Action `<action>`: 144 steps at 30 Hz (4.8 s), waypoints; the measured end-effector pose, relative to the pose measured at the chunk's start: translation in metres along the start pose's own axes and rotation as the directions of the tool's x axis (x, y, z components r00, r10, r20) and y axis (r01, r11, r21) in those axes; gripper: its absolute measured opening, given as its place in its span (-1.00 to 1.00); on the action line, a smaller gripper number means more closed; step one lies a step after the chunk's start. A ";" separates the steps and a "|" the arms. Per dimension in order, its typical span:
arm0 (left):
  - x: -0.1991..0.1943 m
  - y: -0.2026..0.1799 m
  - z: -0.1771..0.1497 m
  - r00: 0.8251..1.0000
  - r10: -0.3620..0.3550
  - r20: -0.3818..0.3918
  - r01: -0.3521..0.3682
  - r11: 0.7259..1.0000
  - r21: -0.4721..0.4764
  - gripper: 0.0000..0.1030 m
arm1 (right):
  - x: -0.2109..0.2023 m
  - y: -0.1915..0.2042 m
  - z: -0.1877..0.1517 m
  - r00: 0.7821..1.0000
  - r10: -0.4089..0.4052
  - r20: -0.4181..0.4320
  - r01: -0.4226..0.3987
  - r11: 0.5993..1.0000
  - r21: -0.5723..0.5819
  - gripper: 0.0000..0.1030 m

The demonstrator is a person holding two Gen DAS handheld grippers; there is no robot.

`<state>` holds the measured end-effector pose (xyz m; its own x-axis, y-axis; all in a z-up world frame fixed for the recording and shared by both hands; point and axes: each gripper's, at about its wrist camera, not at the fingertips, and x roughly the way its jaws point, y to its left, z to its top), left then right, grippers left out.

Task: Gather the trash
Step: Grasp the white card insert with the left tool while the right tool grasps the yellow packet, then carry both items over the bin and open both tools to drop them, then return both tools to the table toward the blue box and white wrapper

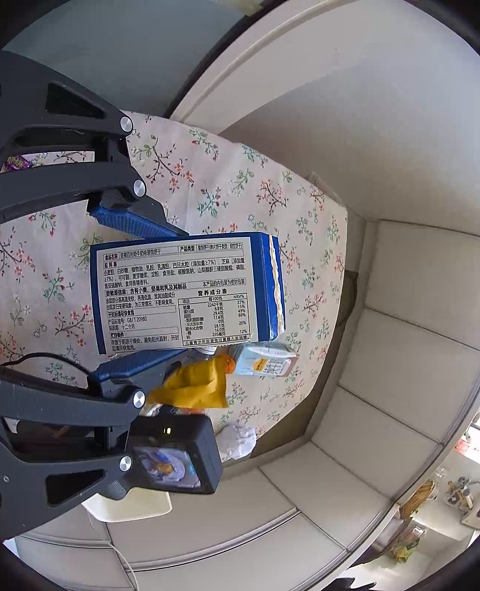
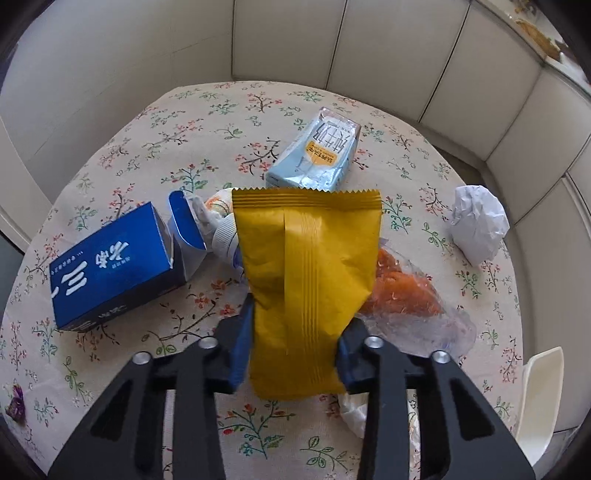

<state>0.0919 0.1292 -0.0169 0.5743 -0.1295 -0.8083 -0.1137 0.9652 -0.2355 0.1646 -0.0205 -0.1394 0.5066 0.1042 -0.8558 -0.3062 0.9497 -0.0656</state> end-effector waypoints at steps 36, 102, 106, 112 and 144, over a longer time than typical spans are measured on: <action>-0.015 -0.171 -0.005 0.941 -0.172 0.293 0.122 0.976 0.182 0.03 | -0.186 -0.183 -0.046 0.899 -0.303 0.317 0.158 0.899 0.409 -0.51; 0.089 -0.425 -0.093 0.957 -0.282 0.065 0.210 0.831 0.514 0.69 | -0.221 -0.403 -0.213 0.756 -0.653 -0.043 0.480 0.510 0.714 0.72; 0.074 -0.410 -0.087 0.958 -0.252 0.139 0.148 0.846 0.513 0.81 | -0.220 -0.389 -0.199 0.758 -0.652 -0.006 0.465 0.534 0.707 0.74; 0.064 -0.377 -0.069 0.963 -0.202 0.181 0.097 0.881 0.463 0.84 | -0.215 -0.359 -0.169 0.763 -0.644 0.063 0.435 0.584 0.686 0.78; 0.069 -0.128 0.008 0.978 0.154 0.141 -0.181 0.962 0.205 0.86 | -0.119 -0.152 -0.025 0.888 -0.384 0.253 0.275 0.885 0.376 0.78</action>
<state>0.1530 -0.0013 -0.0385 0.6581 0.0541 -0.7510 -0.0475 0.9984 0.0303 0.1306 -0.1851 -0.0404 0.7715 -0.1970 -0.6049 0.1716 0.9800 -0.1003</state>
